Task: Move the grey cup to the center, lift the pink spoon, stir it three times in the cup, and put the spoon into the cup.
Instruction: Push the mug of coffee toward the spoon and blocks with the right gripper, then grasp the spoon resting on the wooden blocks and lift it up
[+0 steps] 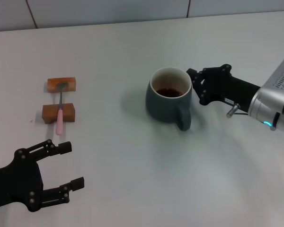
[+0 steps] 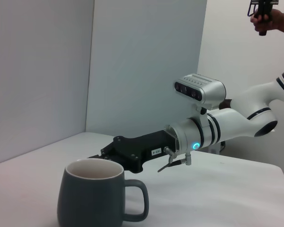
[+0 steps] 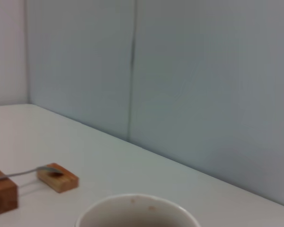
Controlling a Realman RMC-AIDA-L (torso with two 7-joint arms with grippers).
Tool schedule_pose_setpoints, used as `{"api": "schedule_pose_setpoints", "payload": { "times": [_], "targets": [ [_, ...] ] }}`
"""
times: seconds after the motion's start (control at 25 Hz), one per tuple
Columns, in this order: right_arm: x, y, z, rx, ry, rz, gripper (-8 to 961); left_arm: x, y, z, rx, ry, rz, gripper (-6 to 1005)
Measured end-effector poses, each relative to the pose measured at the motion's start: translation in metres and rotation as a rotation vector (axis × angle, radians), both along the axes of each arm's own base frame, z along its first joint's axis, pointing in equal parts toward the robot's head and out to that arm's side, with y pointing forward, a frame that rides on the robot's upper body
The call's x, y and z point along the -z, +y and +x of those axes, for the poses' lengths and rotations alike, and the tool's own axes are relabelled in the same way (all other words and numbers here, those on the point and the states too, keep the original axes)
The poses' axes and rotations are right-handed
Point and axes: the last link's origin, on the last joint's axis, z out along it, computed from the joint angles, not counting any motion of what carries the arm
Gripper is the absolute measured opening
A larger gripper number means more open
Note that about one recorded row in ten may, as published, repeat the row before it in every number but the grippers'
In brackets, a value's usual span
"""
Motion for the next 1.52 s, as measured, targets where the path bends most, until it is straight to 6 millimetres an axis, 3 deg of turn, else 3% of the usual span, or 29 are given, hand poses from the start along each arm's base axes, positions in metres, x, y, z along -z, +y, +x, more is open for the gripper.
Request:
{"api": "schedule_pose_setpoints", "payload": {
  "times": [0.72,0.84,1.0,1.12,1.16,1.52],
  "targets": [
    [0.022,0.007,-0.03,-0.05,0.017,-0.113,59,0.001,-0.001,0.0,0.003,0.0,0.003,791],
    [0.015,0.009,-0.028,-0.028,0.051,-0.082,62,0.001,-0.001,0.0,-0.001,-0.003,0.001,790],
    [-0.011,0.013,-0.017,0.048,0.125,-0.081,66,0.001,-0.001,-0.001,-0.001,-0.001,0.001,789],
    [-0.031,-0.002,-0.009,0.027,0.112,-0.106,69,0.001,-0.001,-0.001,-0.003,0.003,0.004,788],
    [-0.041,-0.015,-0.009,-0.009,0.091,-0.146,70,0.001,0.0,-0.002,-0.004,0.003,0.005,788],
    [-0.064,-0.065,-0.012,-0.058,0.074,-0.395,79,0.001,0.003,0.0,0.002,0.003,0.008,785]
  ]
}}
